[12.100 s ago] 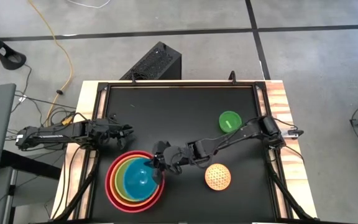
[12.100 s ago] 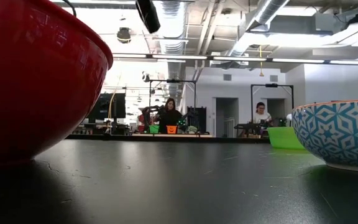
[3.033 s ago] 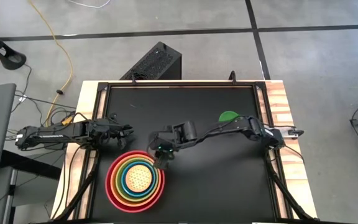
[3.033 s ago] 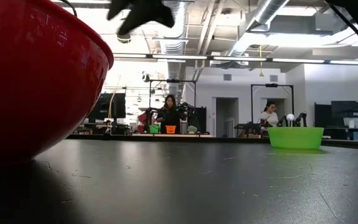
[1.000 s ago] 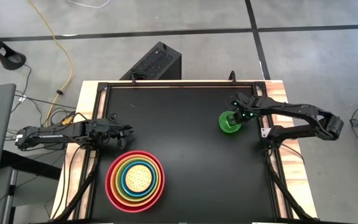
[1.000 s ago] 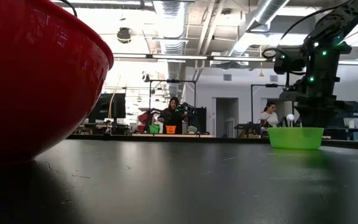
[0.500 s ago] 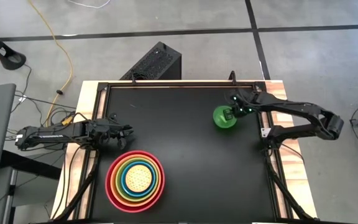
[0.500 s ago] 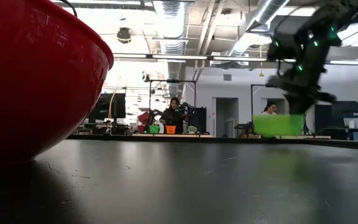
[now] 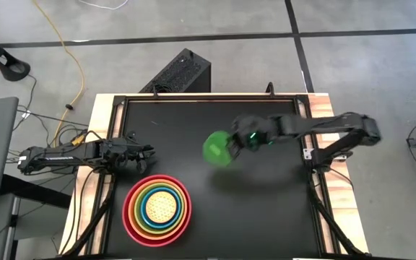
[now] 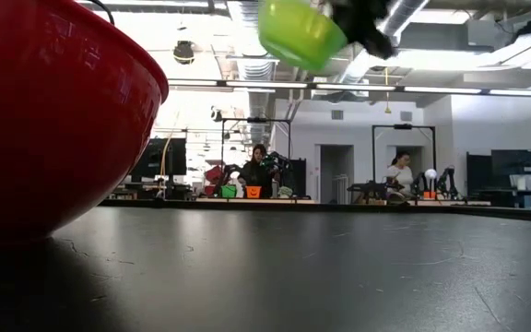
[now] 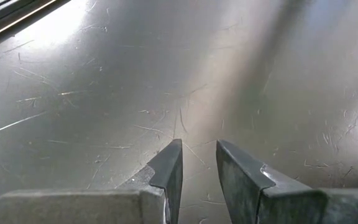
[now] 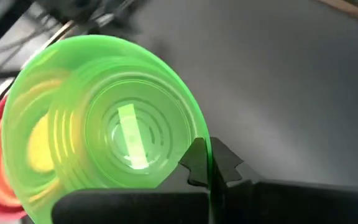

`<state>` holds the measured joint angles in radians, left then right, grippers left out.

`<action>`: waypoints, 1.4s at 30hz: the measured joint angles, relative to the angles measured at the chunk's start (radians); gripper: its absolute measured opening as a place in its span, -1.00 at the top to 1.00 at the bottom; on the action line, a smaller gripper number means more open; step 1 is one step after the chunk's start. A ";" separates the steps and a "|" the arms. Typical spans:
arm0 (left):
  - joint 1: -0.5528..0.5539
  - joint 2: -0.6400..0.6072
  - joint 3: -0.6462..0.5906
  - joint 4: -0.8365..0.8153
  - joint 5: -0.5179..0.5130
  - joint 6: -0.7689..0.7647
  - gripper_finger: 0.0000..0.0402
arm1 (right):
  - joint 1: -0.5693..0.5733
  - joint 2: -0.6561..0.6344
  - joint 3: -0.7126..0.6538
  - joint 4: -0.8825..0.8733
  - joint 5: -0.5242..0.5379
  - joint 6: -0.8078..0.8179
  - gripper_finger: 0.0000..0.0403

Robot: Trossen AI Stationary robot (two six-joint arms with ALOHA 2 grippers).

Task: Nest bowls inside each other
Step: Stack the transparent green bowl on top of the orange patterned bowl

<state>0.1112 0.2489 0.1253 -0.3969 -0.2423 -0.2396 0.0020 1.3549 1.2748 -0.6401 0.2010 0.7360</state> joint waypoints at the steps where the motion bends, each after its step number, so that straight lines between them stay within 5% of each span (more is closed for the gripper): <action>1: 0.000 0.000 0.000 0.000 0.000 0.000 0.57 | 0.040 0.051 0.051 -0.003 0.009 -0.001 0.99; 9: 0.000 0.000 0.000 0.000 0.001 0.000 0.57 | 0.222 0.501 0.506 -0.008 0.010 -0.112 0.99; 21: 0.000 0.000 0.000 0.000 0.000 0.000 0.57 | 0.273 0.992 1.040 -0.012 -0.047 -0.248 0.99; 42: 0.000 0.000 0.000 0.000 0.000 0.000 0.57 | 0.245 1.092 1.063 -0.026 -0.070 -0.247 0.99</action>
<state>0.1108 0.2485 0.1253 -0.3969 -0.2420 -0.2394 0.2470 2.4472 2.3383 -0.6658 0.1314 0.4892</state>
